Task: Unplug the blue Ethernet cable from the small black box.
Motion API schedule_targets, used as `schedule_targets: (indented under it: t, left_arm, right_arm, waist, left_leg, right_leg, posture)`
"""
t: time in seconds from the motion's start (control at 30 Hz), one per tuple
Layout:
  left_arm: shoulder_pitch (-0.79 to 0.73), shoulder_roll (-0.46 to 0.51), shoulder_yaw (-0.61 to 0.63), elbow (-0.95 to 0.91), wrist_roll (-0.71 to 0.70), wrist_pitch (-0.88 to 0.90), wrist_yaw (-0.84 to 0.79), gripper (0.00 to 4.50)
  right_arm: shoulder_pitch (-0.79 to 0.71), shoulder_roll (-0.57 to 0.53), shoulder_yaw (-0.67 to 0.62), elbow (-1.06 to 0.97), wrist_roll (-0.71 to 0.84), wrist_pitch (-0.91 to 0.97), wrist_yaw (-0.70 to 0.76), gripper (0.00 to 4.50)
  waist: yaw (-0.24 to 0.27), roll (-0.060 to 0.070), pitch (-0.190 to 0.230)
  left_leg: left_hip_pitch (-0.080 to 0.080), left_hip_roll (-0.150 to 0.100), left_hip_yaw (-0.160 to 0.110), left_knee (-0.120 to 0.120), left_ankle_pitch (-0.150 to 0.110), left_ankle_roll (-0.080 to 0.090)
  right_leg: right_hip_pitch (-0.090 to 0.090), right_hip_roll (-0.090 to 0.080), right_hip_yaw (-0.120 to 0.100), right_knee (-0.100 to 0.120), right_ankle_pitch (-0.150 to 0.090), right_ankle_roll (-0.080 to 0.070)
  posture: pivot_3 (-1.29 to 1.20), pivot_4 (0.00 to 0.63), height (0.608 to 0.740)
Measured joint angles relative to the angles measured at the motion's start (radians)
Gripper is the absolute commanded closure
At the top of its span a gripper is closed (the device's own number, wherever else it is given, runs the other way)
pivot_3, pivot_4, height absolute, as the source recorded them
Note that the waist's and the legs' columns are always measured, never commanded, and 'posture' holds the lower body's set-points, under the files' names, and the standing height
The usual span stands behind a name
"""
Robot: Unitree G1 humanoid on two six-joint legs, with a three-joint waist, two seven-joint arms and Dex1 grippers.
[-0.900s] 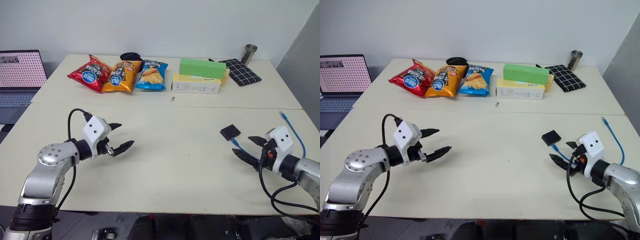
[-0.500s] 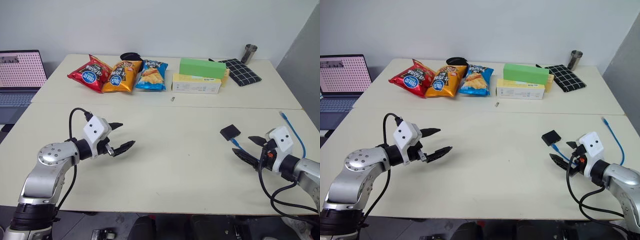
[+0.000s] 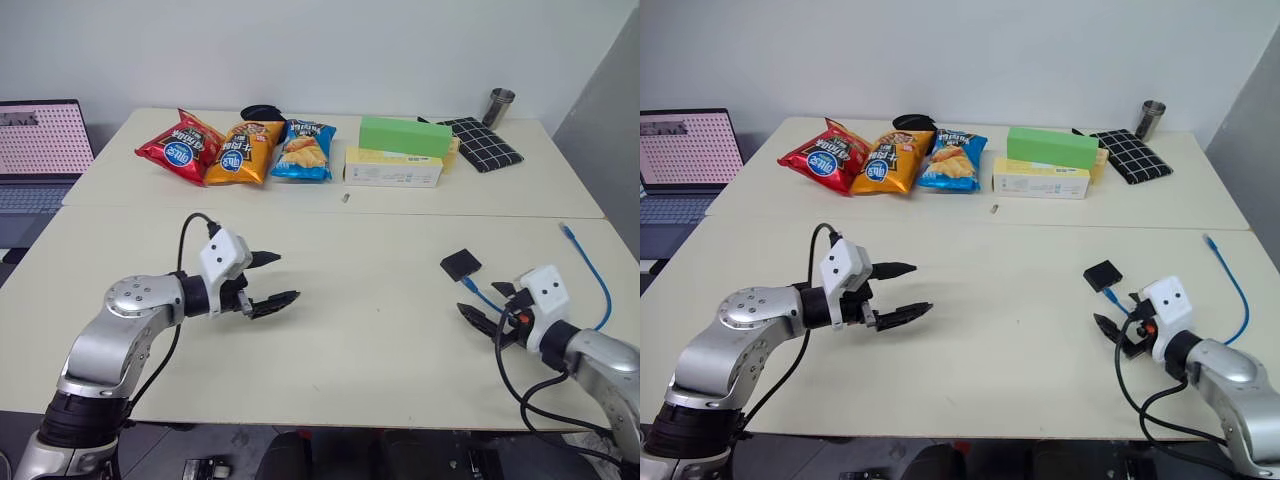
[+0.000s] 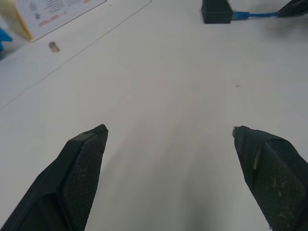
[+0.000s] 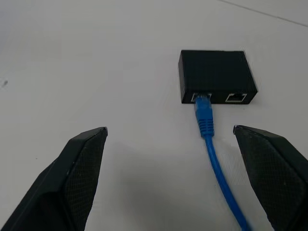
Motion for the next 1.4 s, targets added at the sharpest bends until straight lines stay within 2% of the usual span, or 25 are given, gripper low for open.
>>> schedule_targets:
  t: [0.1, 0.33, 0.53, 0.77, 0.97, 1.07, 1.13, 1.23, 1.4]
  left_arm:
    - [-0.032, 0.000, -0.074, -0.041, -0.005, 0.010, -0.048, 0.08]
    - [-0.078, -0.007, -0.116, -0.010, 0.022, -0.023, -0.053, 0.08]
    - [-0.076, -0.011, -0.129, -0.004, 0.039, -0.048, -0.054, 0.08]
    - [-0.064, -0.011, -0.129, 0.001, 0.040, -0.051, -0.053, 0.08]
    - [-0.056, -0.024, -0.126, 0.041, 0.036, -0.049, -0.050, 0.08]
    - [-0.056, -0.028, -0.117, 0.067, 0.026, -0.041, -0.051, 0.08]
    - [-0.057, -0.042, -0.108, 0.099, 0.003, -0.019, -0.053, 0.08]
    - [-0.057, -0.047, -0.102, 0.115, -0.024, 0.013, -0.057, 0.08]
    - [-0.075, -0.079, -0.045, 0.150, -0.179, 0.192, -0.072, 0.08]
  right_arm:
    - [-0.019, 0.011, 0.033, 0.093, -0.047, -0.055, -0.001, 0.05]
    - [-0.136, 0.006, 0.048, 0.266, -0.070, -0.108, 0.050, 0.05]
    - [-0.229, 0.003, 0.062, 0.372, -0.063, -0.112, 0.123, 1.17]
    - [-0.247, -0.032, 0.074, 0.403, -0.081, -0.123, 0.179, 2.97]
    - [-0.256, -0.090, 0.138, 0.406, -0.136, -0.199, 0.246, 4.37]
    - [-0.256, -0.132, 0.189, 0.395, -0.200, -0.286, 0.277, 4.41]
    - [-0.260, -0.191, 0.280, 0.371, -0.323, -0.469, 0.309, 4.41]
    - [-0.281, -0.205, 0.337, 0.357, -0.406, -0.608, 0.319, 4.41]
    - [-0.458, -0.205, 0.457, 0.405, -0.602, -1.002, 0.298, 4.41]
  waist:
    - [0.000, 0.001, 0.000]
    - [0.000, 0.001, 0.000]
    - [0.000, 0.001, 0.000]
    - [0.000, 0.001, 0.000]
    - [0.000, 0.001, 0.000]
    - [-0.001, 0.001, 0.001]
    - [-0.001, 0.001, 0.001]
    - [-0.002, 0.001, 0.001]
    - [-0.005, 0.001, 0.001]
  left_leg:
    - [0.000, 0.000, 0.001, 0.000, 0.000, 0.000]
    - [0.001, 0.000, 0.001, 0.000, 0.000, 0.000]
    - [0.000, 0.000, 0.001, 0.000, 0.000, 0.000]
    - [0.000, 0.001, 0.001, 0.000, 0.000, 0.000]
    - [0.000, 0.000, 0.001, 0.000, 0.000, 0.000]
    - [0.000, 0.001, 0.001, 0.000, 0.000, 0.000]
    - [0.000, 0.001, 0.001, 0.001, 0.000, 0.000]
    - [0.000, 0.001, 0.001, 0.001, 0.000, 0.000]
    - [0.000, 0.001, 0.001, 0.001, 0.000, 0.000]
  right_leg:
    - [0.000, 0.000, 0.001, 0.000, 0.000, 0.000]
    - [0.000, 0.001, 0.002, 0.000, 0.000, 0.000]
    - [0.000, 0.001, 0.001, 0.000, 0.000, 0.000]
    - [0.000, 0.001, 0.002, 0.000, 0.000, 0.000]
    - [0.000, 0.001, 0.001, 0.000, 0.000, 0.000]
    - [-0.001, 0.001, 0.002, 0.000, 0.000, 0.000]
    - [-0.001, 0.001, 0.001, 0.000, 0.000, 0.000]
    - [-0.001, 0.001, 0.001, 0.000, 0.000, 0.000]
    - [-0.001, 0.001, 0.001, 0.001, 0.000, 0.000]
  posture:
    - [0.00, 0.150, 0.740]
    - [0.00, 0.150, 0.740]
    - [0.00, 0.150, 0.740]
    - [0.00, 0.150, 0.740]
    - [0.00, 0.150, 0.740]
    - [0.00, 0.150, 0.740]
    - [0.00, 0.150, 0.740]
    - [0.00, 0.150, 0.740]
    - [0.00, 0.150, 0.740]
